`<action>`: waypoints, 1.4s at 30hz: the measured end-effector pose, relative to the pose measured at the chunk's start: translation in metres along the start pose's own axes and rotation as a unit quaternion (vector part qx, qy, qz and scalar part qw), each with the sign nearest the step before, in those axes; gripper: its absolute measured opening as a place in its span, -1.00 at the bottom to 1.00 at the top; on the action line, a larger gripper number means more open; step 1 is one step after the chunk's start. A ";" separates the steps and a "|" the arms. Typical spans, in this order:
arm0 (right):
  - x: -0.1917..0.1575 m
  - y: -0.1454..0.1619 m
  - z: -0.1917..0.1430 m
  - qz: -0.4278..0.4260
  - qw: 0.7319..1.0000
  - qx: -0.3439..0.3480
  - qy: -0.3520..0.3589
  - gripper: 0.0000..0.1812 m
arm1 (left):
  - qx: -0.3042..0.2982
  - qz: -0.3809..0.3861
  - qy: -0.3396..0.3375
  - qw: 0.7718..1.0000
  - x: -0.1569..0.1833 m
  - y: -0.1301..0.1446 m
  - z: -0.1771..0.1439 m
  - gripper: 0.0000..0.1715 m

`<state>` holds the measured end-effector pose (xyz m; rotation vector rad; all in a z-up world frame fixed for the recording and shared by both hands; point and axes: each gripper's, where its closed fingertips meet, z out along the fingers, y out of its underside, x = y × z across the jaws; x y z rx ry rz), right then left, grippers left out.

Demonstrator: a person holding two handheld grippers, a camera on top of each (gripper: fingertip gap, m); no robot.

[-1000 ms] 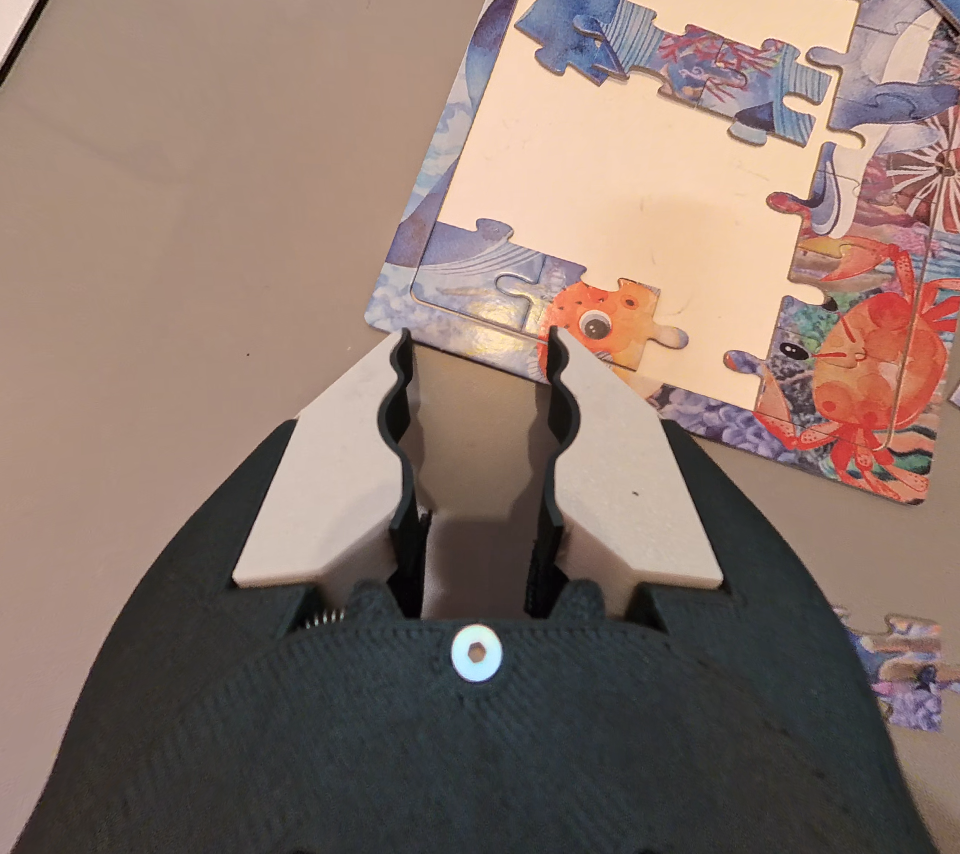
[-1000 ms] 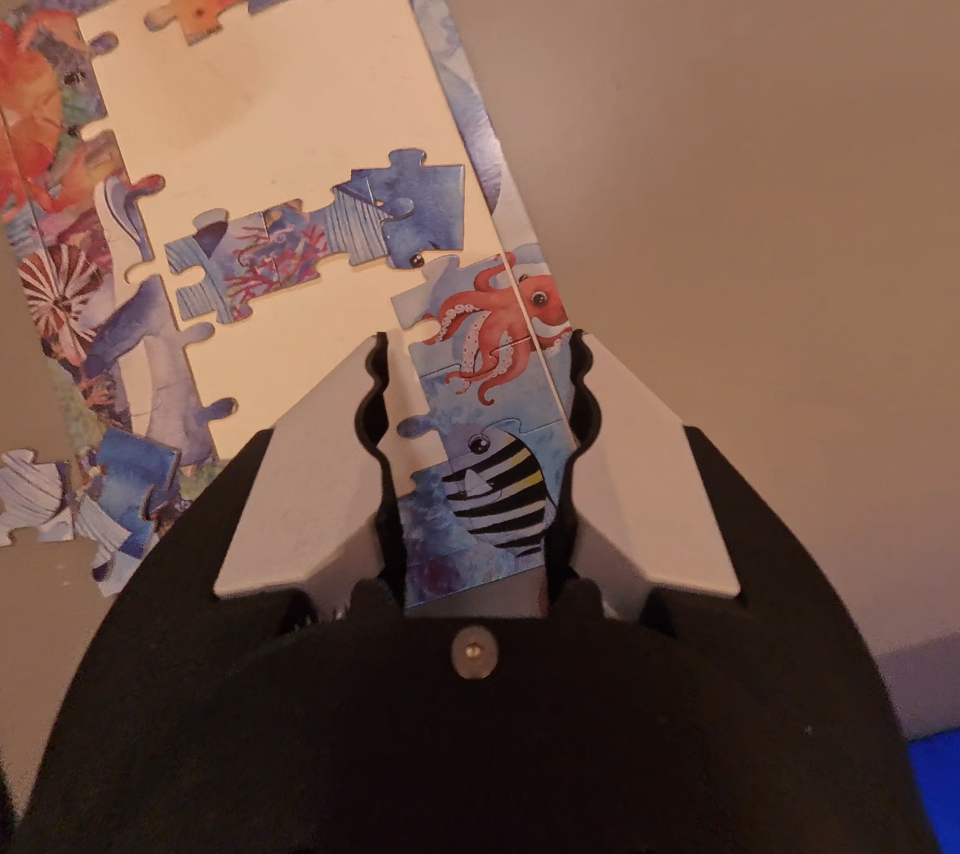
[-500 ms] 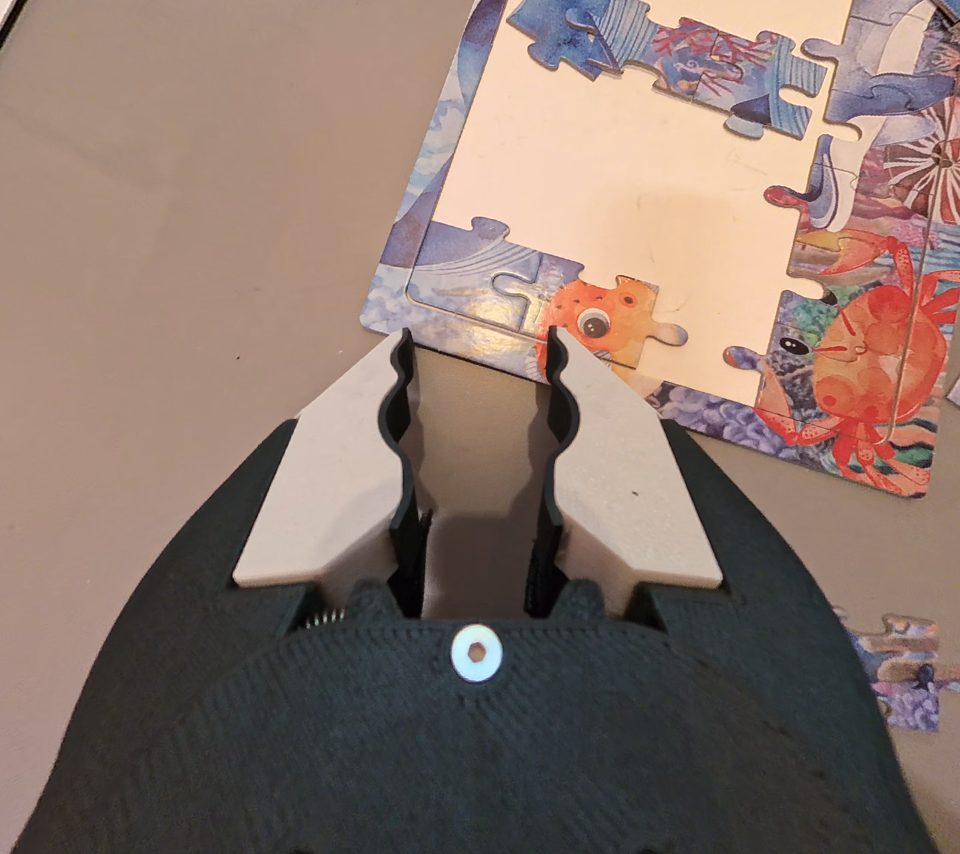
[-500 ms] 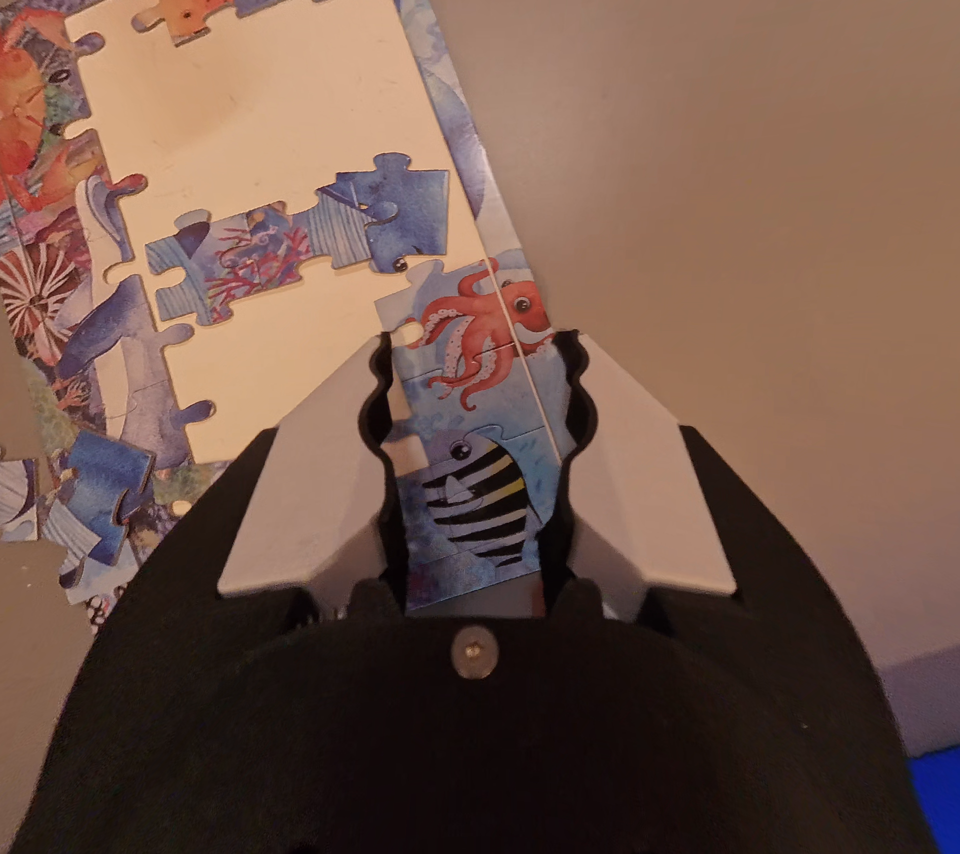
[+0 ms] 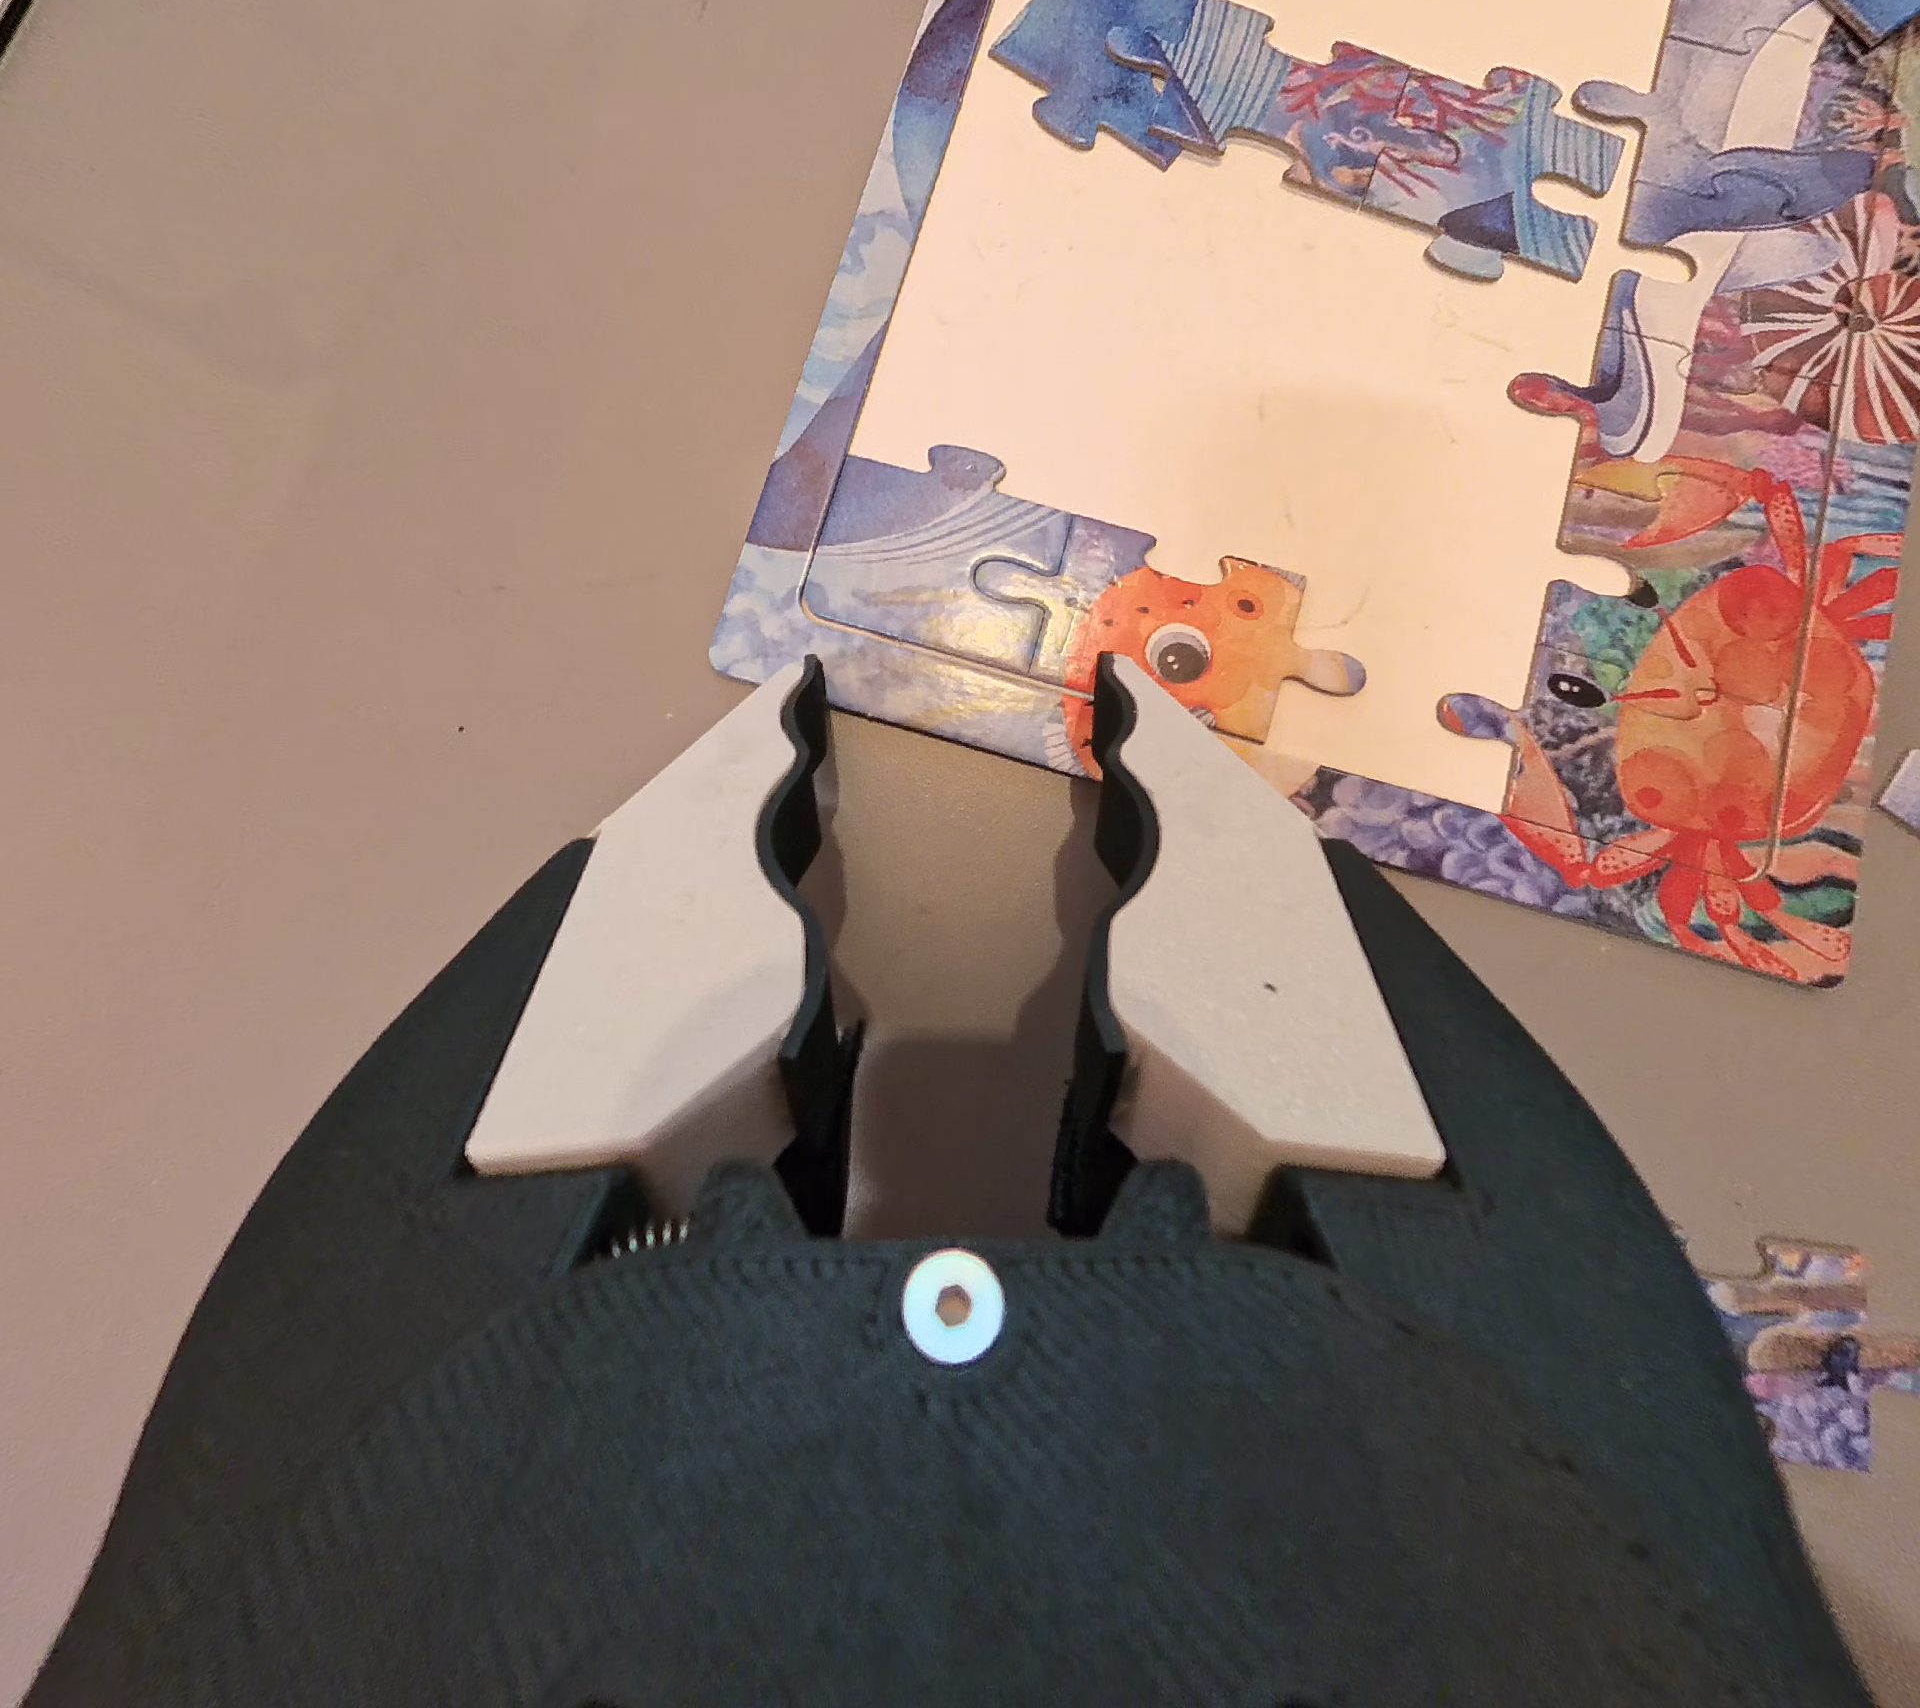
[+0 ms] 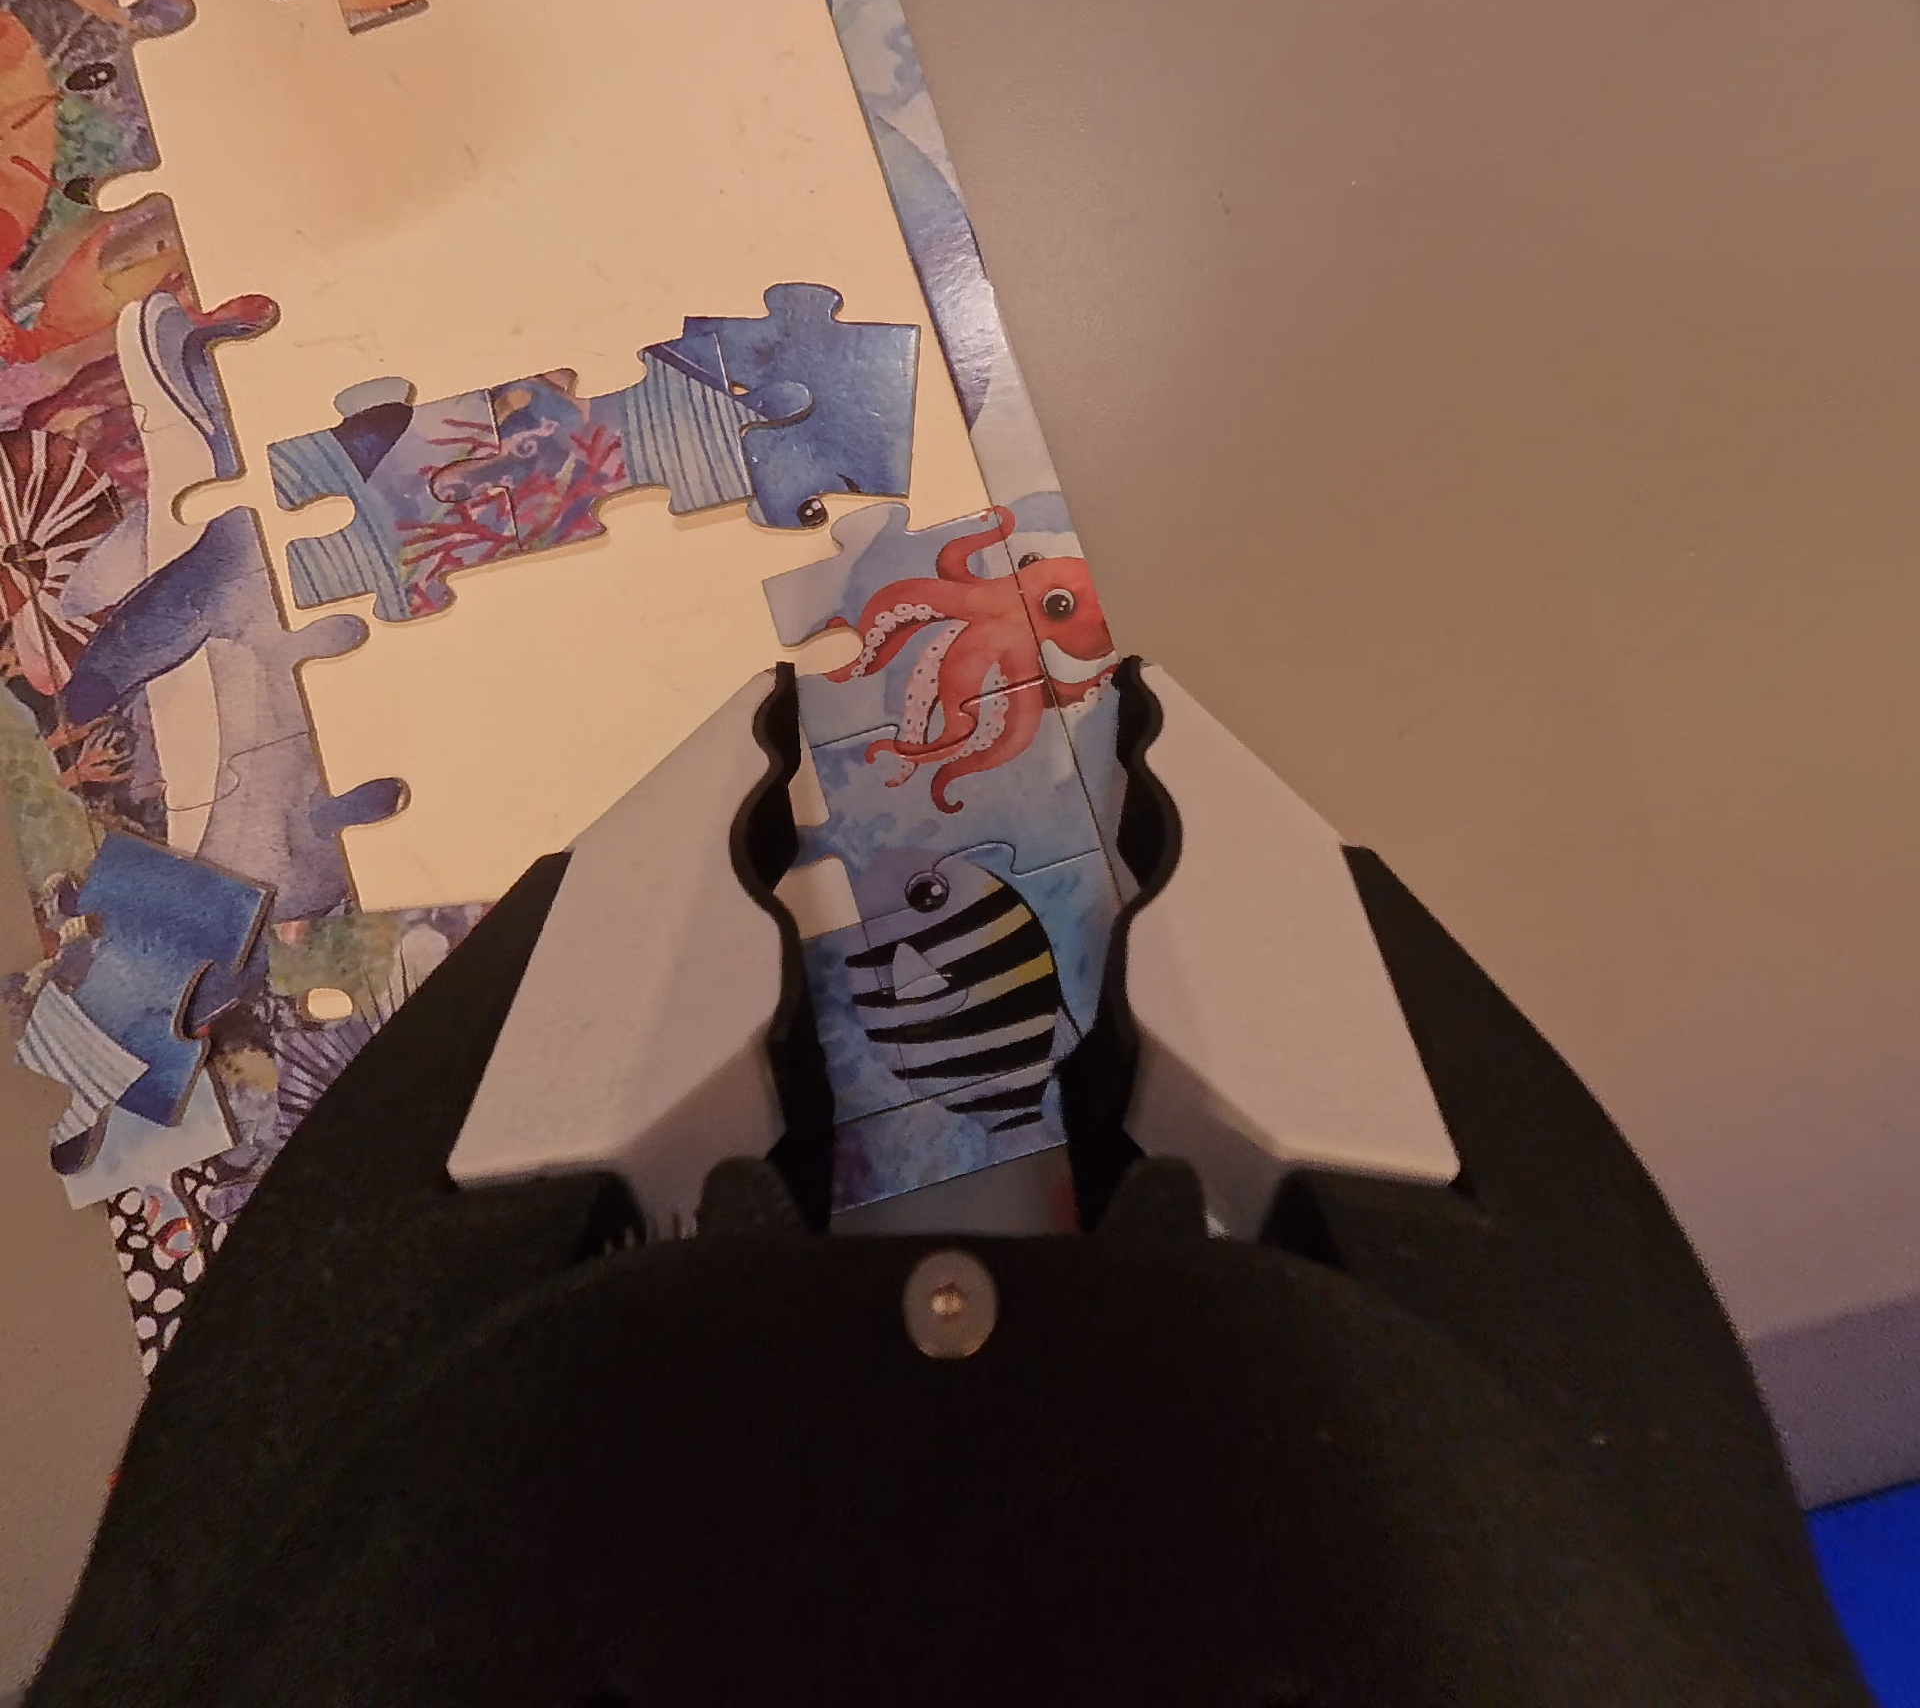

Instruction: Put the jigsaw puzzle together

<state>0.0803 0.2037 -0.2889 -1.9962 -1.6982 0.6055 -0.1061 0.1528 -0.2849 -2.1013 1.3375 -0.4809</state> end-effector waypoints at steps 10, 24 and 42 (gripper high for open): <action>-0.004 -0.010 -0.014 0.009 1.000 0.001 0.024 -0.25 | 0.031 -0.014 -0.035 0.999 -0.023 -0.005 -0.042 -0.42; -0.097 -0.100 -0.033 -0.023 0.996 0.073 0.034 -0.34 | -0.110 -0.015 -0.066 0.992 0.027 0.096 -0.129 -0.35; -0.110 -0.096 -0.002 -0.033 0.990 0.132 0.022 -0.55 | -0.077 -0.029 -0.034 0.996 0.123 0.138 -0.117 -0.34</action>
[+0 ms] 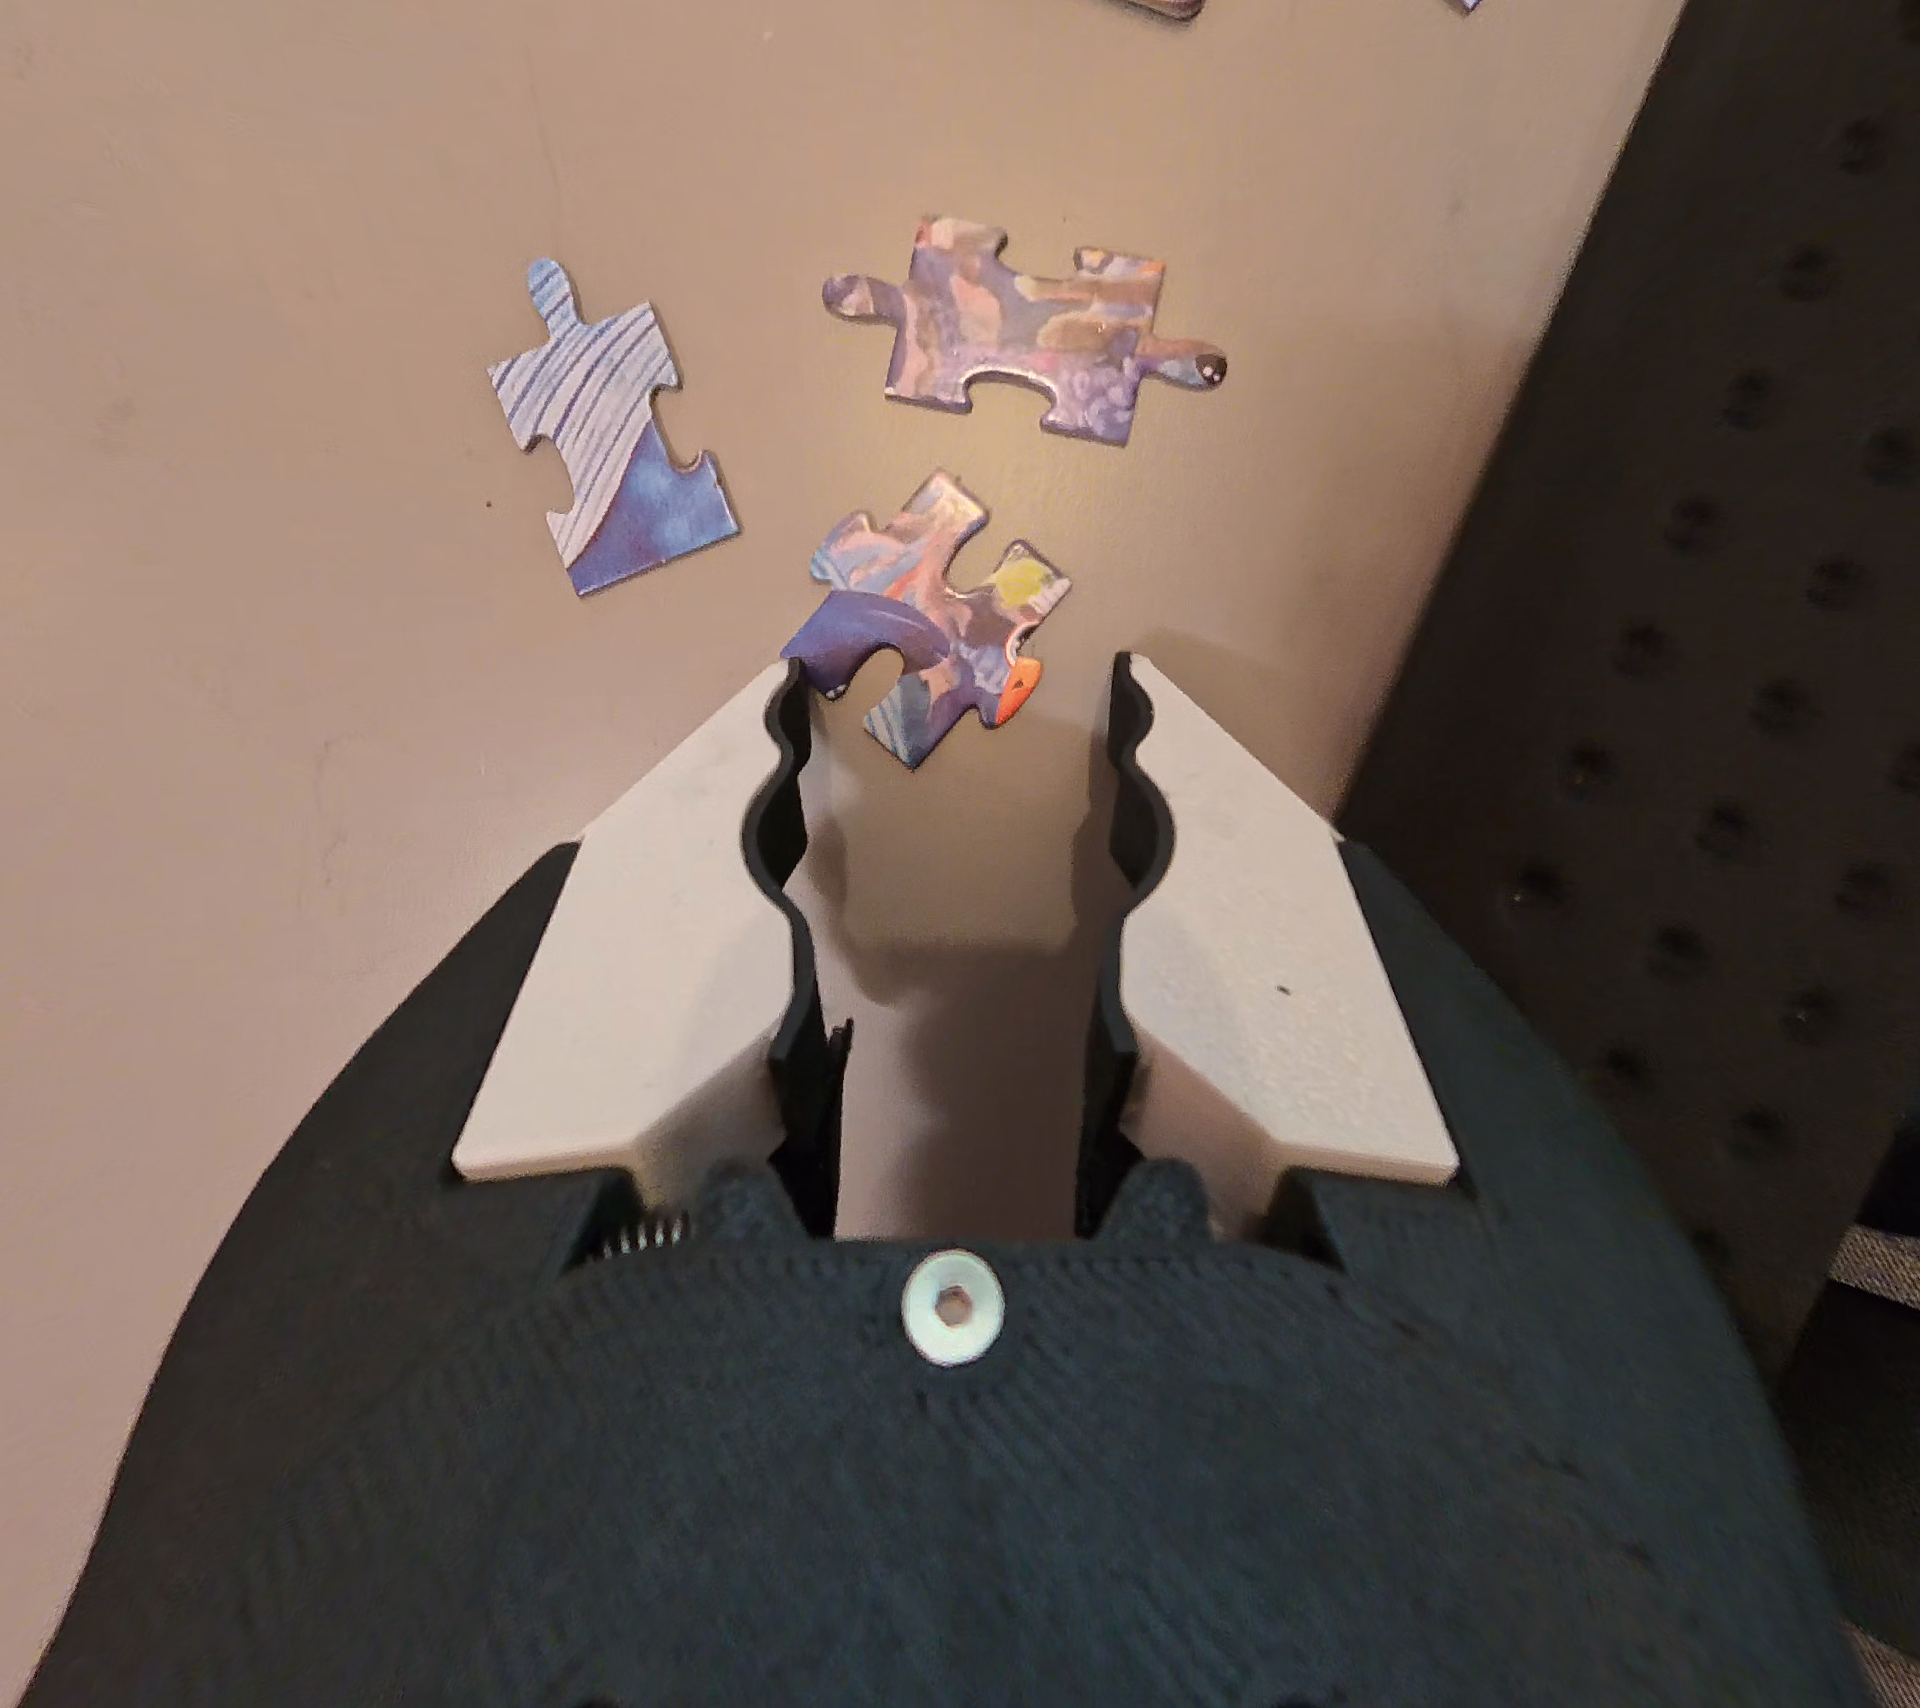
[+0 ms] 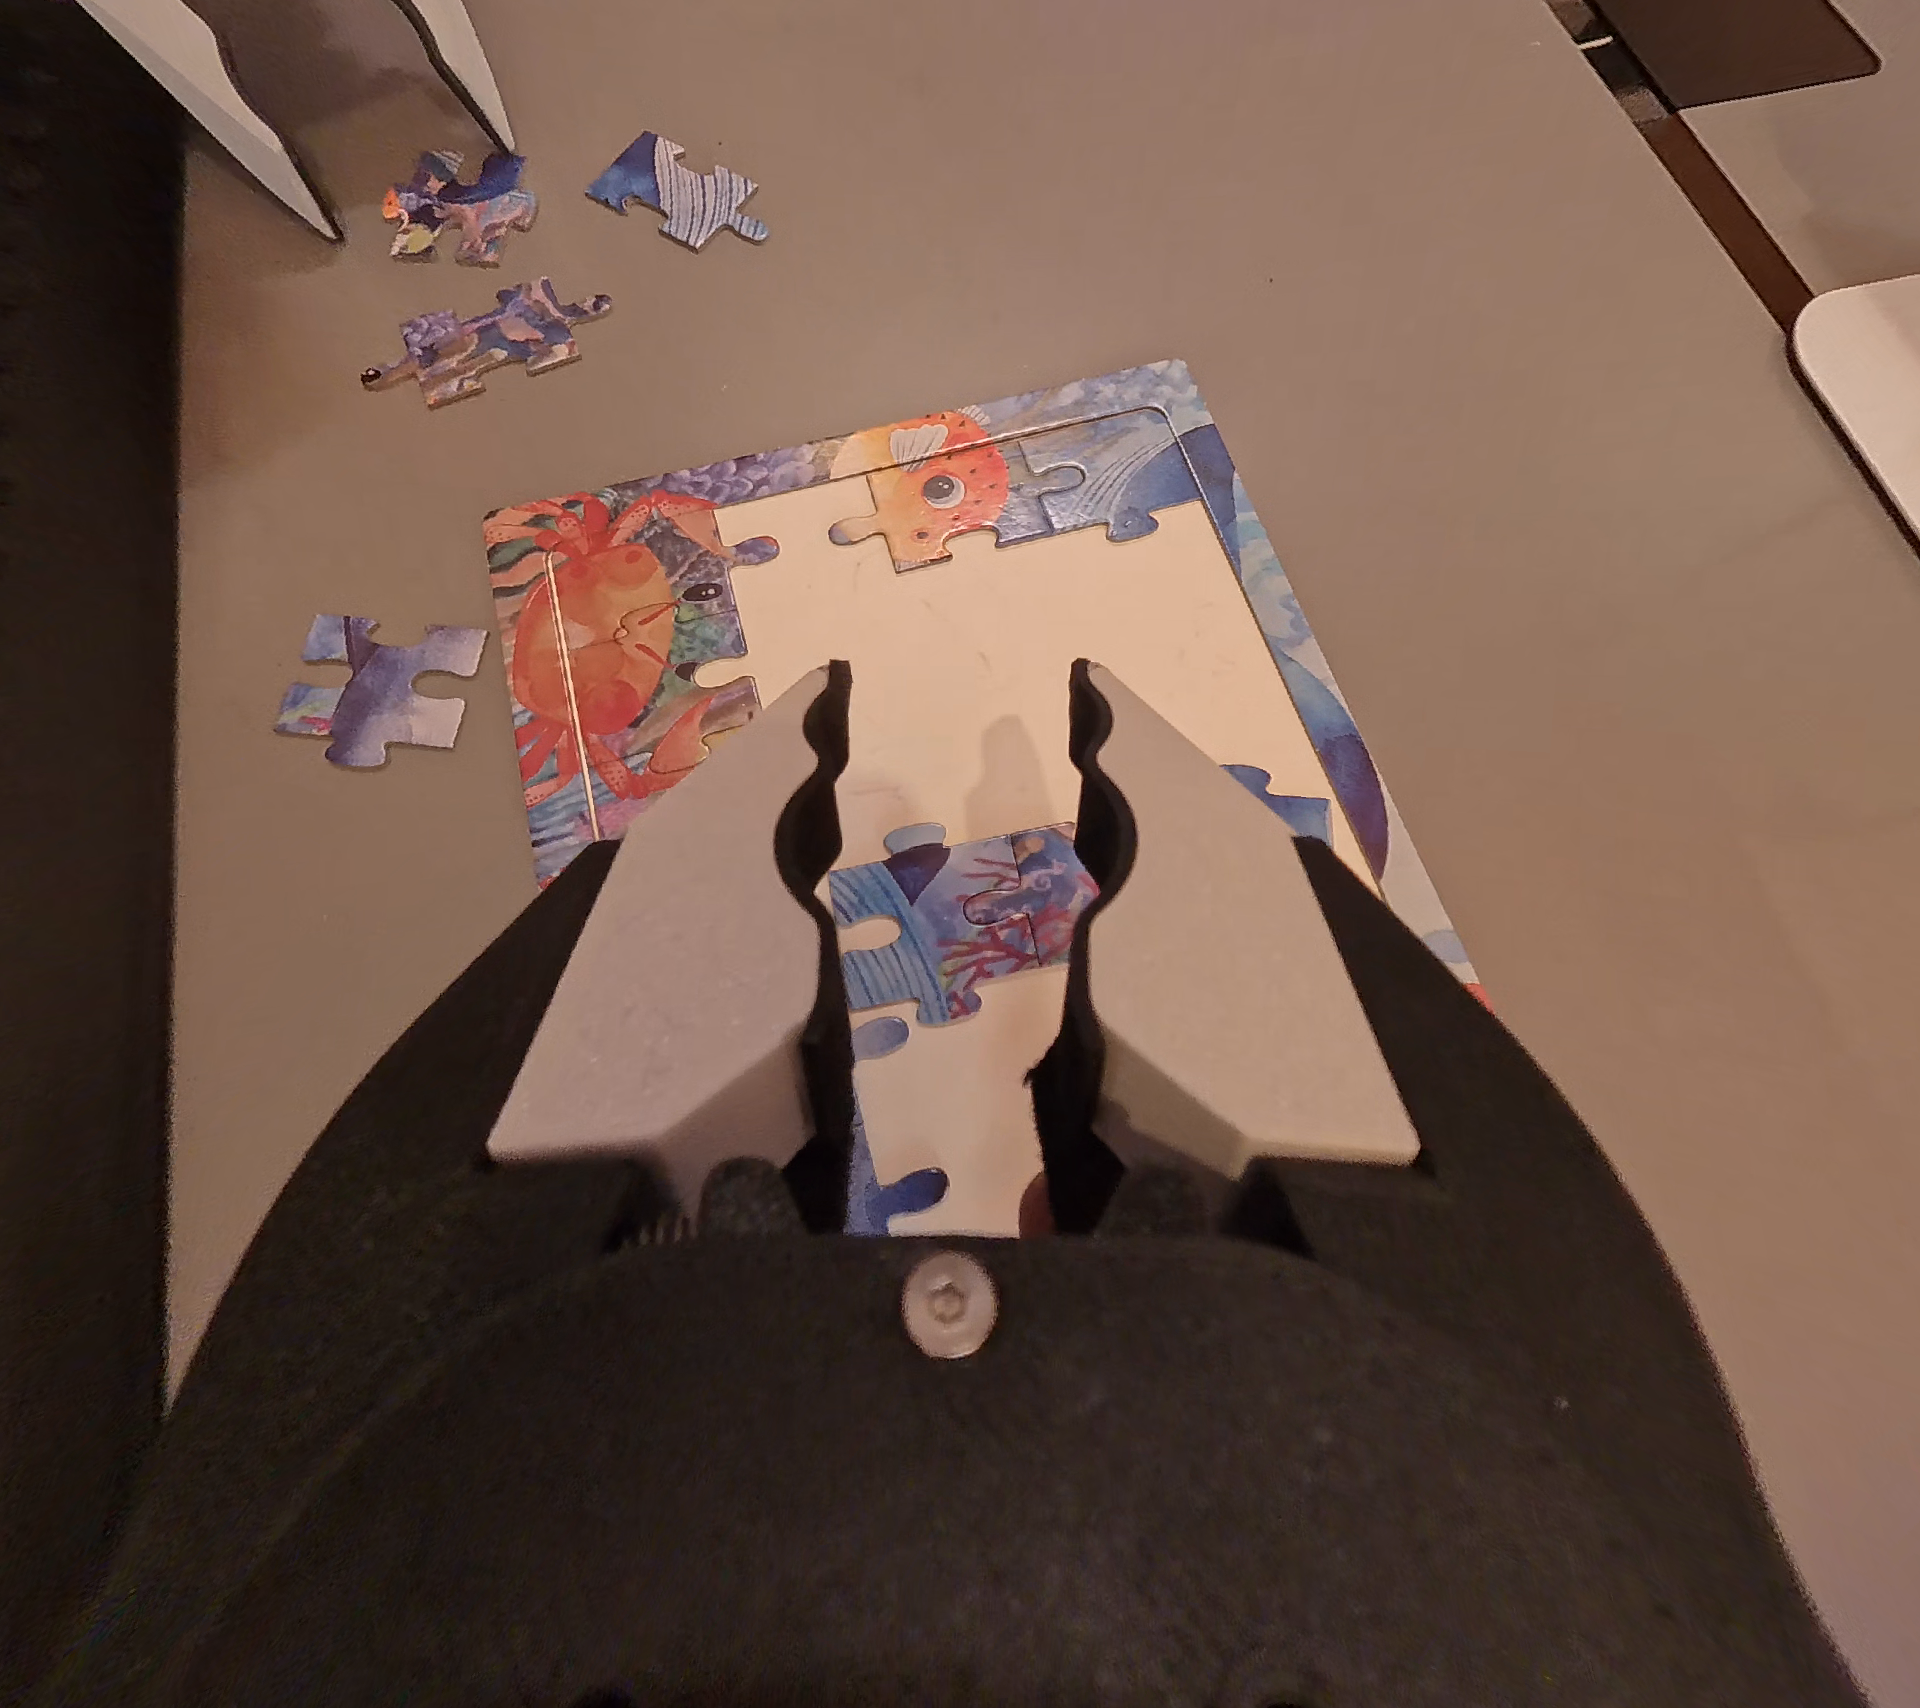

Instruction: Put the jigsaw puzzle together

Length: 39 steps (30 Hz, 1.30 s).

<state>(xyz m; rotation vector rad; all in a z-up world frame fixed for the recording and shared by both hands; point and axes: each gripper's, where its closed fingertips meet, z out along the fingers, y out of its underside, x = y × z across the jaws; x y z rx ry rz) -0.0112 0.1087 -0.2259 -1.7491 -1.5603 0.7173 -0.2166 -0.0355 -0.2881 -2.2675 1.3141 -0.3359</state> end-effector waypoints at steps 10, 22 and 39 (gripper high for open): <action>0.008 0.006 0.000 -0.011 1.000 0.007 0.011 -0.60 | 0.035 -0.001 -0.003 0.999 -0.003 -0.012 0.007 -0.55; 0.022 0.020 0.000 -0.020 0.999 -0.007 0.038 -0.63 | 0.042 0.015 -0.061 0.997 -0.019 -0.005 0.001 -0.83; 0.029 0.022 0.003 -0.059 0.996 -0.019 0.072 -0.67 | 0.138 0.104 0.029 0.985 0.043 -0.076 0.004 -0.36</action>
